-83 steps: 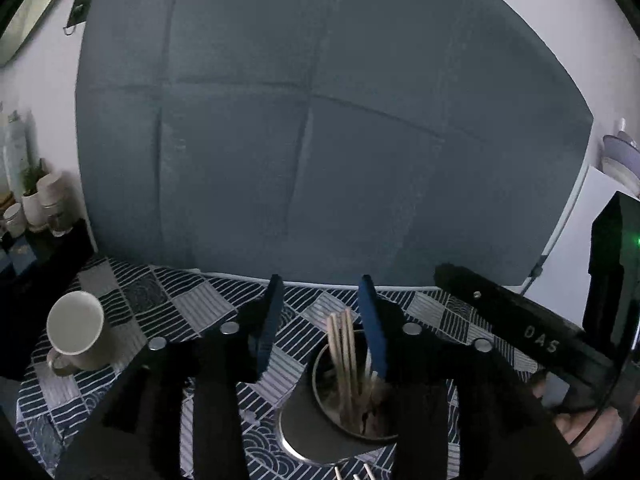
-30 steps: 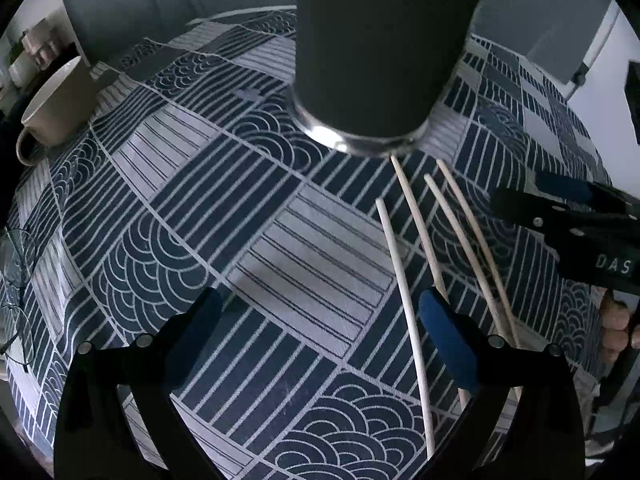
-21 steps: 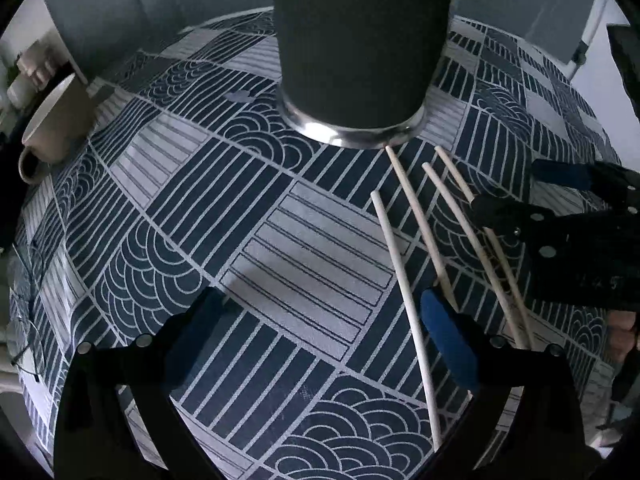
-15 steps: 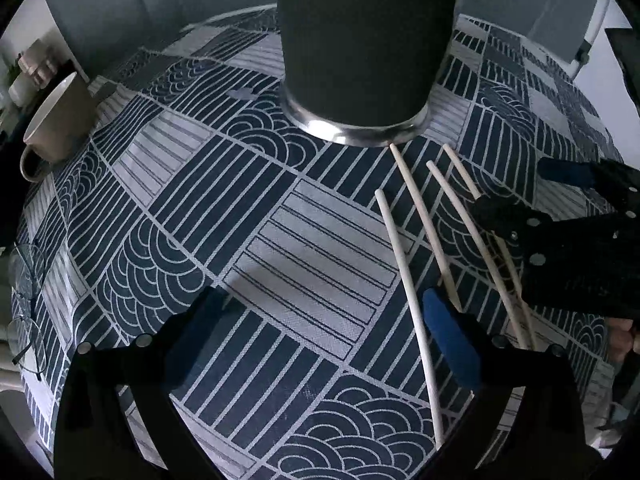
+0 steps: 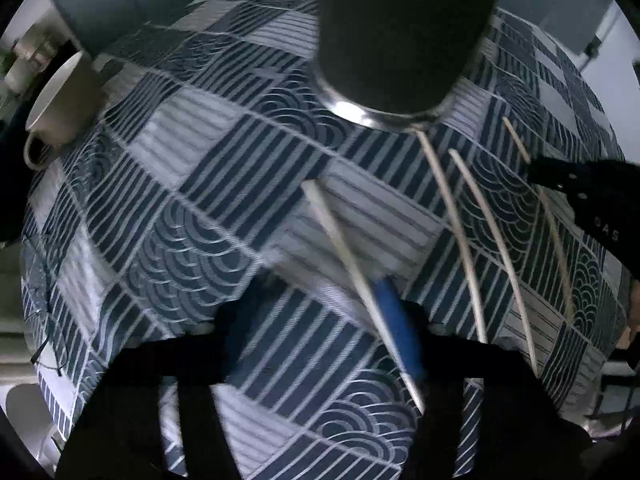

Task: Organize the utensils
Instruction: 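Close the left tool on a wooden stick while the right tool grasps another, then lift both held sticks and carry them over the black holder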

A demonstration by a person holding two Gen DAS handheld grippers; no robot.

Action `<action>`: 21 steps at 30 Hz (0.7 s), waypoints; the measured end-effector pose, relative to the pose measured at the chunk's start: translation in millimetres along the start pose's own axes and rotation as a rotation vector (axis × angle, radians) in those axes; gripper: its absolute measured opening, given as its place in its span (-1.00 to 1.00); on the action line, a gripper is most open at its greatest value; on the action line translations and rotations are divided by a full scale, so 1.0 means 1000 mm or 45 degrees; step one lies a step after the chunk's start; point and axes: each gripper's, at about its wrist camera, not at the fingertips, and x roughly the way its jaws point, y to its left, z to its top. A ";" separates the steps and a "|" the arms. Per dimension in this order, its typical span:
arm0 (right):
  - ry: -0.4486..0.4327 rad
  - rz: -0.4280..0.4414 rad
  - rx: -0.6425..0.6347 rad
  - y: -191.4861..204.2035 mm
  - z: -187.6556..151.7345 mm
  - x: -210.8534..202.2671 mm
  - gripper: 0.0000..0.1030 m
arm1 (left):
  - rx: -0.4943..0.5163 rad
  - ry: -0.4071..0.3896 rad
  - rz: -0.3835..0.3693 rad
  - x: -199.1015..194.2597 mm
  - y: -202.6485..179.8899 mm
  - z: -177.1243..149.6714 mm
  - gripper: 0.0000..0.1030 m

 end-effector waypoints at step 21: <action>-0.132 -0.011 0.216 -0.073 0.012 -0.053 -0.91 | -0.303 0.045 -0.051 -0.034 0.098 0.021 -0.91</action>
